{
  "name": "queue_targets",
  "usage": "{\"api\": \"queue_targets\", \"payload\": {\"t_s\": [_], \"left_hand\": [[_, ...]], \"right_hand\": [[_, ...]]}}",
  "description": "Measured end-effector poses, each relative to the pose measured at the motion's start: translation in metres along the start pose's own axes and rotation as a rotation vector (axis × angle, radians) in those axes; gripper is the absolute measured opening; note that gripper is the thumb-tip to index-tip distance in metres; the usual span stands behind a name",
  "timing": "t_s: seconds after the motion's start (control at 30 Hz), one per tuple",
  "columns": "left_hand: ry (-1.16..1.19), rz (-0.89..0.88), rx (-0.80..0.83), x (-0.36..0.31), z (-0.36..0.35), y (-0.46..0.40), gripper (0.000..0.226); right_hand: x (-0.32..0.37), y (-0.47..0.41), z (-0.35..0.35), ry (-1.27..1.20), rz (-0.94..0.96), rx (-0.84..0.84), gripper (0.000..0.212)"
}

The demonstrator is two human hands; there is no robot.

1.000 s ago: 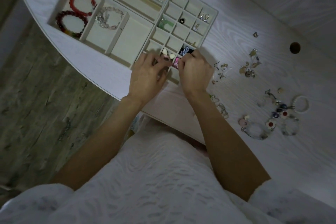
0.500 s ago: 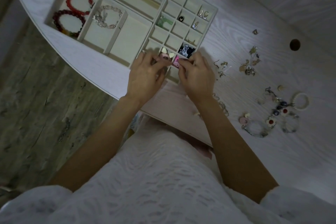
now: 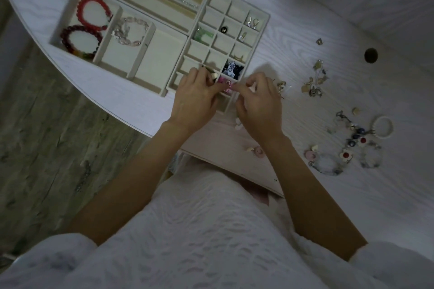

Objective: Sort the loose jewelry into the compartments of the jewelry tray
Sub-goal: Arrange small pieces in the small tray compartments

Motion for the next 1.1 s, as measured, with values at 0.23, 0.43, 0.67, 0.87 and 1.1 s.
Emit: {"api": "queue_targets", "payload": {"t_s": [0.23, 0.43, 0.67, 0.87, 1.1], "left_hand": [[-0.018, -0.049, -0.021, 0.006, 0.002, -0.002, 0.033], [0.007, -0.064, -0.026, 0.007, 0.000, -0.002, 0.034], [0.056, -0.043, 0.001, 0.005, -0.001, -0.003, 0.038], [0.073, -0.021, -0.005, 0.008, -0.002, -0.001, 0.038], [0.114, -0.046, -0.118, 0.006, 0.011, -0.002, 0.027]], "right_hand": [[0.002, -0.013, -0.002, 0.175, 0.089, 0.030, 0.018], [0.006, -0.015, -0.006, 0.259, 0.108, -0.013, 0.010], [0.005, -0.011, -0.007, 0.215, 0.126, -0.026, 0.013], [0.007, -0.010, -0.002, 0.142, 0.108, -0.044, 0.011], [-0.002, 0.000, 0.016, 0.011, 0.093, -0.107, 0.020]]}}
Point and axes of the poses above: each hand's wrist, its own y-axis away from the middle knuckle, its own z-axis out of the back of the hand, x = y × z, the point moved 1 cm from there along -y, towards the middle knuckle, and after that the axes turned 2 degrees about -x, right-handed, at the moved point
